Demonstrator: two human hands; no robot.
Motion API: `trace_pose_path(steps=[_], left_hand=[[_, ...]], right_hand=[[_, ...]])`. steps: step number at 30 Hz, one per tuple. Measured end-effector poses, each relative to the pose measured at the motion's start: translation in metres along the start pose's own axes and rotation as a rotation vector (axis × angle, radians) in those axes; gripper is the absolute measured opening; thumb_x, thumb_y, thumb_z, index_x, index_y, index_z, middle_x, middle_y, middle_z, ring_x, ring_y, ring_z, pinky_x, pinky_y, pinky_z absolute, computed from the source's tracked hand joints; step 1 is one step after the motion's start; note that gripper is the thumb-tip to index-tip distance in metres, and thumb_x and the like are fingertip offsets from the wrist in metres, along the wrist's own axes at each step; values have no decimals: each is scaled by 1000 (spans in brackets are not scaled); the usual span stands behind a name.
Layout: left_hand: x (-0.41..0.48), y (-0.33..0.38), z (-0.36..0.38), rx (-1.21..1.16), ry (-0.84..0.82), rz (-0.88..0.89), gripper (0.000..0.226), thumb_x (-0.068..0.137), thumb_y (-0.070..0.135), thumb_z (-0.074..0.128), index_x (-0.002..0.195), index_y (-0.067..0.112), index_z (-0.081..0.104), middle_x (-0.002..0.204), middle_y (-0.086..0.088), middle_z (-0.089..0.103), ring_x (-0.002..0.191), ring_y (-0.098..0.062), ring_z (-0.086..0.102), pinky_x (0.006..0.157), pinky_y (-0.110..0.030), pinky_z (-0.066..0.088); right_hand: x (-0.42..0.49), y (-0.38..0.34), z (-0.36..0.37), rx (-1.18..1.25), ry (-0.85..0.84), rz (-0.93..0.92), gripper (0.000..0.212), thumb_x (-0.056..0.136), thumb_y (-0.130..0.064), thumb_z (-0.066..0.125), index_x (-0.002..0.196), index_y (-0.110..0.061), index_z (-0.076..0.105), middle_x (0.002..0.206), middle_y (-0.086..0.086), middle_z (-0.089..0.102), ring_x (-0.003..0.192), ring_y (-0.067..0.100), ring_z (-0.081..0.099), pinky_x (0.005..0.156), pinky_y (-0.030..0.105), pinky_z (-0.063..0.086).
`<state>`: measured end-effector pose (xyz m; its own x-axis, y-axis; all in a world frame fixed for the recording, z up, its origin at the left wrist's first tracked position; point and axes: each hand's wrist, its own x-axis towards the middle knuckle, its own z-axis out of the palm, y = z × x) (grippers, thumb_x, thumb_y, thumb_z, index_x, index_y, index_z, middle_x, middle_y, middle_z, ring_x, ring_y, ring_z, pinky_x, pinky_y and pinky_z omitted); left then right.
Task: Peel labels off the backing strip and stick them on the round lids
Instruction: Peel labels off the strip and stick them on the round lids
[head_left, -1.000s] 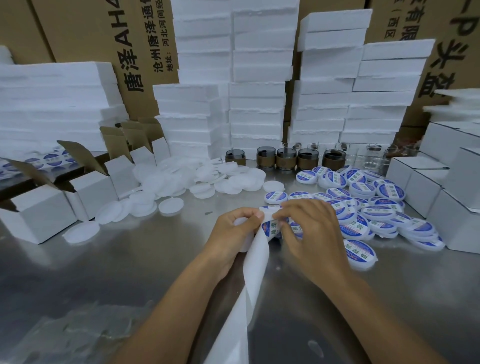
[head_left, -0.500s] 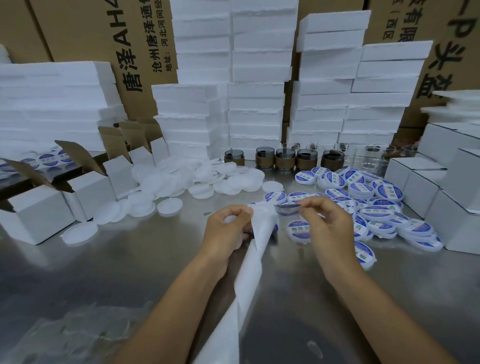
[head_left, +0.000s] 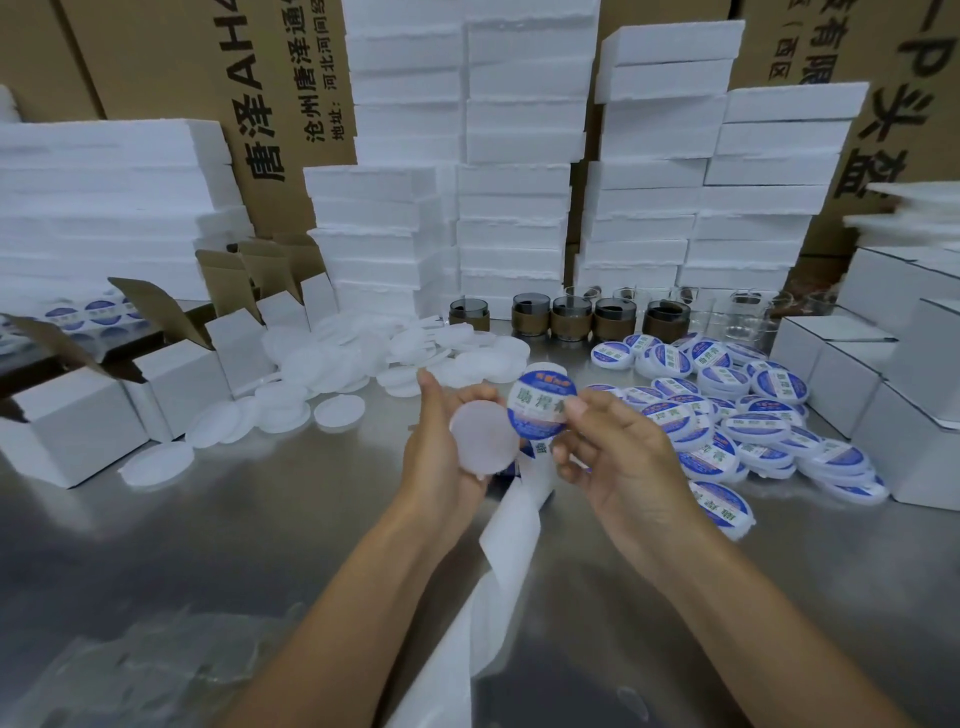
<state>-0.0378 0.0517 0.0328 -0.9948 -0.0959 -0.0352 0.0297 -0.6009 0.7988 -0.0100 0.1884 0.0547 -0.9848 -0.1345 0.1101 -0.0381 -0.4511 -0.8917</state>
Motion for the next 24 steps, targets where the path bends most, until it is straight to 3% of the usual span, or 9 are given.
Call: trace_pose_path(steps=[3,6,11,19,24], left_hand=[[-2,-5,1,-17,-105,-70,71,89,66,22,95,6,60,96,-21,67,85,-32,63,86,-45,49],[-3,-8,2,-56,-166,-68,68,90,64,21,81,8,59,73,-12,68,65,-22,65,62,-32,53],[-1,-11,4,-42,-196,-36,73,91,61,20,61,14,68,68,-5,67,61,-16,64,60,-27,53],[1,-15,4,8,-188,-43,66,90,61,23,76,9,61,69,-7,67,62,-16,66,55,-25,55],[1,-15,5,9,-194,-56,65,90,61,24,78,8,59,72,-8,67,64,-18,67,57,-27,55]], right_hand=[[-2,7,3,-105,-2,11,2,70,-18,68,71,-17,66,63,3,61,46,7,49,50,17,42],[-3,13,4,-203,25,21,3,78,-14,68,77,-13,65,59,3,59,45,5,46,50,17,38],[-3,16,4,-271,56,21,7,75,-14,73,78,-12,66,53,-5,63,42,0,48,43,11,38],[-3,17,6,-281,112,13,11,72,-13,75,71,-13,64,52,-4,64,43,0,52,44,11,41],[-1,17,6,-268,145,20,13,74,-10,75,70,-10,62,56,5,62,41,4,49,45,15,42]])
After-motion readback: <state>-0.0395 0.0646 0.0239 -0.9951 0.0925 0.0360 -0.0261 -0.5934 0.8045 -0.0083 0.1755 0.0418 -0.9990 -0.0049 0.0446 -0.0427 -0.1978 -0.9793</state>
